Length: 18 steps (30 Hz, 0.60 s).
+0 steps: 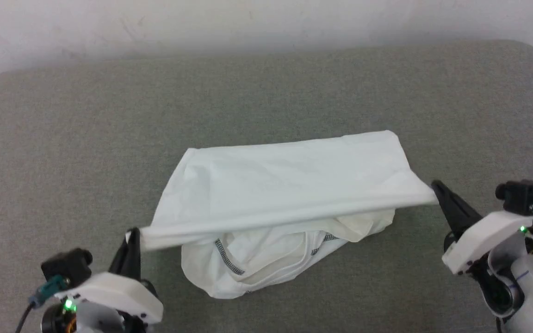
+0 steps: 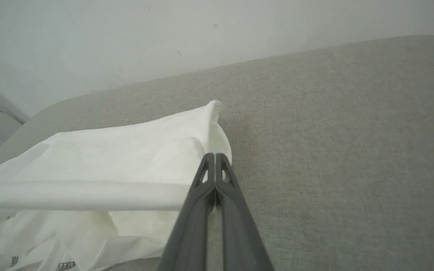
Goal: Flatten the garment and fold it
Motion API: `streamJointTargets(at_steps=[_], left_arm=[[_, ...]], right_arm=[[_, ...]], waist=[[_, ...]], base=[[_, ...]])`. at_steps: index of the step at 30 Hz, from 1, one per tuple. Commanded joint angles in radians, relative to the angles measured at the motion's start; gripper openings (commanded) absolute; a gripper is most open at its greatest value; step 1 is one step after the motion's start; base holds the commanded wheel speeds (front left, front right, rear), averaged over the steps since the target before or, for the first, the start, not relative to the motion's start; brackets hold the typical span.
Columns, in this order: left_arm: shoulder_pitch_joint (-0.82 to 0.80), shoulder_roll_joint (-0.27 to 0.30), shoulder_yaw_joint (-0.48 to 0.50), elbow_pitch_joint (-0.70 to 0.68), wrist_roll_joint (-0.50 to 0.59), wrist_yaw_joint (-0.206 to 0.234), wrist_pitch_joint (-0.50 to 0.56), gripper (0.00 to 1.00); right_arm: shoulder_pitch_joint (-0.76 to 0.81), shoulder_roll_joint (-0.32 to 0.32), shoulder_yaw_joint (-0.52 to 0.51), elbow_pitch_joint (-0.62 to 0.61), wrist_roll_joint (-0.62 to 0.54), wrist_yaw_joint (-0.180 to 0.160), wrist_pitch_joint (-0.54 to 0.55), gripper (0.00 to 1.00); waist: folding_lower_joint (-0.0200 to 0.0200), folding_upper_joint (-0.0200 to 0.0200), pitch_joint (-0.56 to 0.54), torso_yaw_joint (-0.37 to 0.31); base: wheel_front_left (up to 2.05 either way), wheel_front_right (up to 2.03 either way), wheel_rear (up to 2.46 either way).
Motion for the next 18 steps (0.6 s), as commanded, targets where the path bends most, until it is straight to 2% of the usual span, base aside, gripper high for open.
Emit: streamJointTargets(at_steps=[1,4,7,10,11,12,13,15,16,17,18], left_arm=[[0.025,0.002,0.0,-0.014,-0.008,0.011,0.007,0.0],[0.087,-0.006,-0.023,-0.02,-0.022,0.019,0.041,0.0],[0.111,-0.02,-0.056,0.01,-0.03,0.004,0.062,0.0],[0.107,-0.048,-0.085,0.05,-0.037,-0.024,0.058,0.0],[0.1,-0.059,-0.092,0.062,-0.038,-0.035,0.048,0.0],[0.092,-0.069,-0.097,0.074,-0.038,-0.044,0.035,0.0],[0.082,-0.078,-0.103,0.089,-0.036,-0.053,0.026,0.05],[0.062,-0.093,-0.116,0.122,-0.028,-0.068,0.008,0.45],[0.055,-0.104,-0.12,0.136,-0.032,-0.078,-0.001,0.82],[0.046,-0.108,-0.124,0.149,-0.026,-0.084,-0.013,1.0],[0.037,-0.111,-0.123,0.159,-0.016,-0.085,-0.039,1.0]], right_arm=[[0.026,0.005,-0.019,-0.005,0.004,-0.002,0.0,0.0],[0.09,0.031,-0.052,-0.005,-0.017,-0.002,0.006,0.0],[0.13,0.065,-0.076,-0.001,-0.04,-0.002,0.011,0.0],[0.151,0.1,-0.087,0.0,-0.067,-0.002,0.011,0.47],[0.153,0.11,-0.091,-0.003,-0.076,-0.002,0.006,0.77],[0.152,0.122,-0.093,-0.008,-0.086,-0.002,0.003,0.87],[0.151,0.137,-0.092,-0.014,-0.089,-0.002,0.004,1.0],[0.148,0.155,-0.095,-0.025,-0.109,-0.002,-0.003,1.0],[0.151,0.163,-0.098,-0.029,-0.116,-0.002,-0.001,1.0],[0.156,0.167,-0.102,-0.035,-0.126,-0.002,-0.007,1.0],[0.163,0.166,-0.108,-0.043,-0.141,-0.002,-0.017,1.0]], waist=[[0.0002,0.0,-0.006,-0.006],[0.0002,0.0,-0.012,-0.016],[0.0002,0.0,-0.015,-0.024],[0.0002,0.0,-0.014,-0.032],[0.0002,0.0,-0.012,-0.033],[0.0002,0.0,-0.007,-0.036],[0.0002,0.0,-0.005,-0.038],[0.0002,0.0,-0.005,-0.039],[0.0002,0.0,-0.006,-0.039],[0.0002,0.0,-0.008,-0.037],[0.0002,0.0,-0.01,-0.035]], base=[[0.0,0.0,0.0],[0.0,0.0,0.0],[0.0,0.0,0.0],[0.0,0.0,0.0],[0.0,0.0,0.0],[0.0,0.0,0.0],[0.0,0.0,0.0],[0.0,0.0,0.0],[0.0,0.0,0.0],[0.0,0.0,0.0],[0.0,0.0,0.0]])
